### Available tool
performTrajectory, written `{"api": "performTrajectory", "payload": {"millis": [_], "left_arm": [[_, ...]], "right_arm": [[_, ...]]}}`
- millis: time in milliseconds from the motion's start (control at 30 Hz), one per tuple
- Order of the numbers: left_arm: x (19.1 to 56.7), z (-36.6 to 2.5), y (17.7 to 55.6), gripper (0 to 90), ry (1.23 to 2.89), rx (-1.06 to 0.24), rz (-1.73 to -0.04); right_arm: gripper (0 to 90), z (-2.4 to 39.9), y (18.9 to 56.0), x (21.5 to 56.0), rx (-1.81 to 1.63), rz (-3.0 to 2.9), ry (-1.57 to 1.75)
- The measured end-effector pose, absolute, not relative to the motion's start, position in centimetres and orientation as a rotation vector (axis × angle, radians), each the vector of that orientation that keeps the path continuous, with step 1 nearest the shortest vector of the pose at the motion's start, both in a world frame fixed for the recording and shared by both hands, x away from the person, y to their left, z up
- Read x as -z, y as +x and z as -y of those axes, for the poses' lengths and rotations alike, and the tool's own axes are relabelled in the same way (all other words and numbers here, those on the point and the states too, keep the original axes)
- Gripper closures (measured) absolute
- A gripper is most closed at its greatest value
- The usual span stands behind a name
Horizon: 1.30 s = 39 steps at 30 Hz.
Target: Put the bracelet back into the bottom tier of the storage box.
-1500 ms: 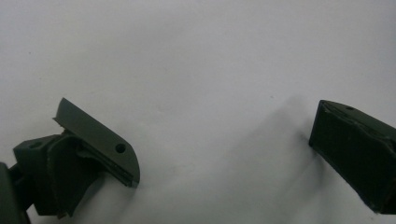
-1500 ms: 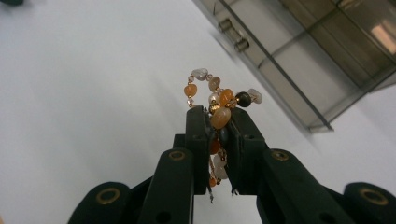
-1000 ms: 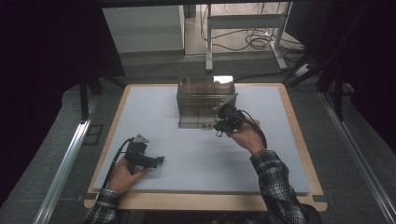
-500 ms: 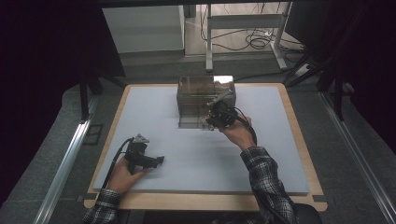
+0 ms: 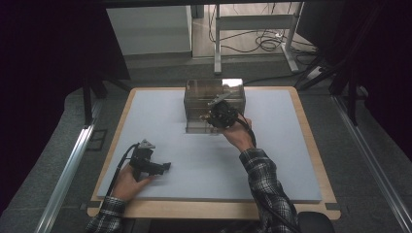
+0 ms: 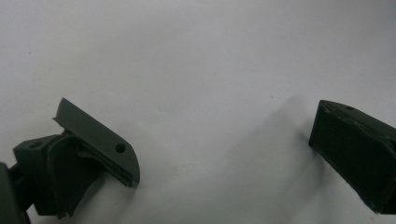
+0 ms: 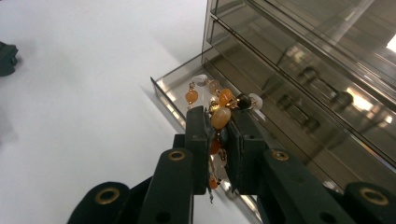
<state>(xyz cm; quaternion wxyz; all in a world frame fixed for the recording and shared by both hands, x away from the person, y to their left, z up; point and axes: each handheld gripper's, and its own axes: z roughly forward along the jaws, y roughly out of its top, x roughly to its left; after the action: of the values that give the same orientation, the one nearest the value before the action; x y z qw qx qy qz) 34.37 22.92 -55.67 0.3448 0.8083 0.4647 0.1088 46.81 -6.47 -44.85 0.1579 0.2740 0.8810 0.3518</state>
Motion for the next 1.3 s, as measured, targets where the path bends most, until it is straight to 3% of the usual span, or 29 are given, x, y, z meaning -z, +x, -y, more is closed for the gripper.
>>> {"api": "performTrajectory", "payload": {"millis": [1300], "left_arm": [[55.7, -22.9, 34.4, 0.0, 2.099, -0.282, -1.207]], "right_arm": [[77.3, 1.2, 50.4, 51.2, -0.977, -2.534, 0.796]]}}
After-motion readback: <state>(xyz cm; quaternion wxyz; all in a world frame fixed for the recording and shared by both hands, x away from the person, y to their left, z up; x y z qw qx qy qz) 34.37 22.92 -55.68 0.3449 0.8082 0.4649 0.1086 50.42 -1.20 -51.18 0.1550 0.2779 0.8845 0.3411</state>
